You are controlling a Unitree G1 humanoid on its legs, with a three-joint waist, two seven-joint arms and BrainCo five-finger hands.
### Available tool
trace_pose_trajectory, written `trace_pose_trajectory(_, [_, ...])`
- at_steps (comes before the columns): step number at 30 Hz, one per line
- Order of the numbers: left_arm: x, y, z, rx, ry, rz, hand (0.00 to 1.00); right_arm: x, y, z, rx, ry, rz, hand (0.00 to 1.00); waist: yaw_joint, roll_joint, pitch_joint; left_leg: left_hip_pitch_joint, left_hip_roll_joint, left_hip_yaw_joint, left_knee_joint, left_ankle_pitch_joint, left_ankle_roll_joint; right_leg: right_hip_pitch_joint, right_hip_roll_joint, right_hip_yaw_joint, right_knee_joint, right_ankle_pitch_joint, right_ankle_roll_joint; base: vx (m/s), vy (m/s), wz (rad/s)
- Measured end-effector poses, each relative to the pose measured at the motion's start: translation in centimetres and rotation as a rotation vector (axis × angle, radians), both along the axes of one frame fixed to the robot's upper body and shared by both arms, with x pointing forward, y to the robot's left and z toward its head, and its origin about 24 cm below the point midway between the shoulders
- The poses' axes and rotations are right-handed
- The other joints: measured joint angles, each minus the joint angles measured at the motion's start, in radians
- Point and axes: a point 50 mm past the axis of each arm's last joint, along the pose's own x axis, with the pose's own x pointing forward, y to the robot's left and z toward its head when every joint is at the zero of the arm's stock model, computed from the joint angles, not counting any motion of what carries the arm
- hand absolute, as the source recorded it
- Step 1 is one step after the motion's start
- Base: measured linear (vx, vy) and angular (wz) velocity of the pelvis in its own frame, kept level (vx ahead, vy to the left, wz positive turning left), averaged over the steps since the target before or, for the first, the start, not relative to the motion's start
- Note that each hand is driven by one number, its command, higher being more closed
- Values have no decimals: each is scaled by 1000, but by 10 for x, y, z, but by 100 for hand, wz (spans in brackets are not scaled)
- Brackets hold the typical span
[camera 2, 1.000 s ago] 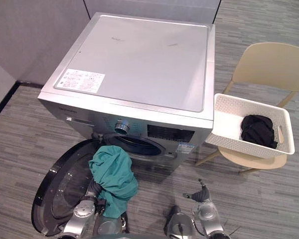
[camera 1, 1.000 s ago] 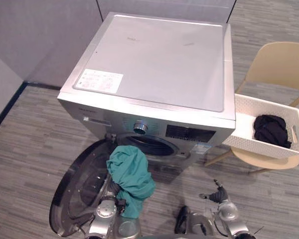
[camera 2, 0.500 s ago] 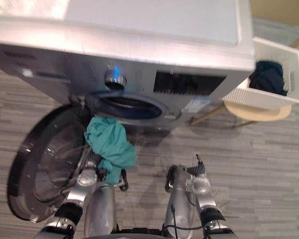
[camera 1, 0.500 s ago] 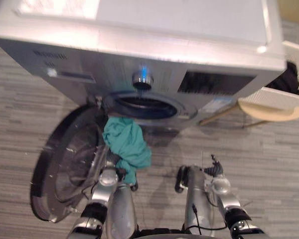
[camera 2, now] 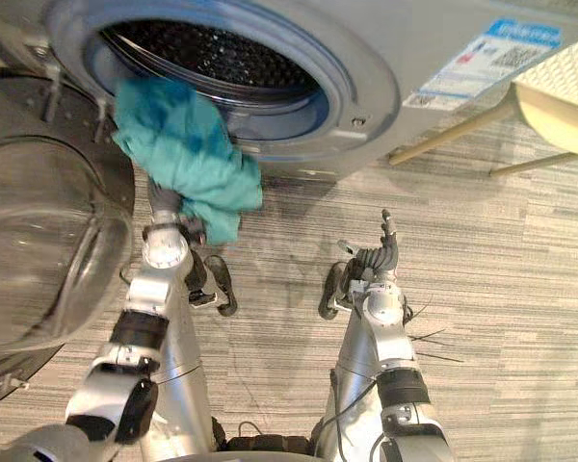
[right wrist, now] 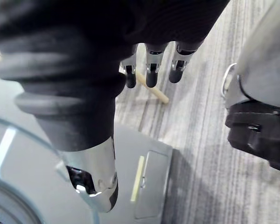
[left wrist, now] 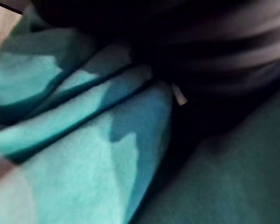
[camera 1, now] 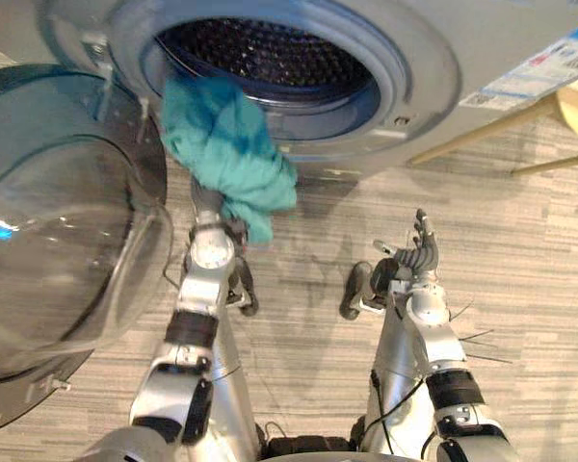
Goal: Pick up the laundry basket with both hands and put the clothes into the washing machine.
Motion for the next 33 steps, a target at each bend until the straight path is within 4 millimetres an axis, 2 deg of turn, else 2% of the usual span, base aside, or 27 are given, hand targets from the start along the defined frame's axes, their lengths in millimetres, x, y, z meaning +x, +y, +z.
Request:
trace_pose_trajectory(1, [1, 6, 27, 29, -71, 23, 100, -1, 2, 5, 5, -31, 7, 0, -7, -10, 5, -17, 9, 0, 7, 1, -1, -22, 7, 2, 8, 1, -2, -37, -84, -11])
trace_pose_trajectory(2, [1, 8, 41, 41, -106, 33, 100, -1, 2, 8, 6, -46, 8, 0, -11, -13, 7, -26, 11, -4, 11, 1, -1, -29, 11, 1, 11, 1, -3, -5, -56, -16])
trace_pose_trajectory(4, [-3, 6, 85, 74, -229, 50, 100, -6, 2, 14, 17, -97, 5, 0, -19, -17, 8, -59, 17, -16, 22, 1, 0, -56, 17, -5, 19, 1, -7, 26, -45, -9])
trace_pose_trajectory(6, [-5, 0, 104, 89, -285, 50, 100, -9, 2, 16, 18, -118, 3, 0, -20, -18, 9, -71, 20, -18, 25, 5, 4, -67, 18, -9, 21, 2, -6, 49, -38, -5])
trace_pose_trajectory(7, [-6, -5, 115, 101, -315, 55, 0, -10, 2, 17, 18, -131, 5, 0, -21, -19, 10, -78, 20, -22, 27, 5, 4, -70, 19, -17, 21, 1, -8, 75, -45, -3])
trace_pose_trajectory(13, [-3, -11, 149, 201, -343, 133, 0, -11, 1, 19, 25, -161, 2, 0, -27, -28, 15, -101, 18, -28, 16, 5, 4, -85, 23, -24, 9, 0, -8, 47, -25, 0])
trace_pose_trajectory(17, [0, -12, 163, 251, -327, 179, 0, -12, 0, 20, 25, -177, 0, 0, -28, -28, 15, -113, 14, -26, 4, 9, -2, -96, 23, -27, -4, 0, -7, 29, -13, 0])
trace_pose_trajectory(22, [5, -10, 180, 496, -248, 320, 0, -11, 1, 22, 43, -188, 38, 0, -26, -28, 15, -112, 11, -30, -14, 13, -8, -94, 33, -30, -17, 1, -8, 60, -23, -1])
trace_pose_trajectory(27, [12, -9, 176, 767, -135, 450, 0, -15, 0, 18, 33, -175, 80, 0, -23, -28, 15, -98, 11, -30, -21, 16, -13, -82, 35, -31, -20, 1, -8, 16, -8, 0])
trace_pose_trajectory(30, [16, -5, 172, 808, -61, 454, 0, -20, -2, 11, 31, -147, 104, 0, -22, -28, 15, -84, 12, -31, -38, 22, -14, -62, 36, -37, -38, 1, -9, 10, -21, 4])
trace_pose_trajectory(33, [17, 1, 171, 777, -29, 433, 0, -23, 2, 4, 21, -110, 141, 0, -17, -29, 15, -61, 8, -32, -75, 39, -21, -33, 35, -51, -68, 4, -14, 27, -33, 7])
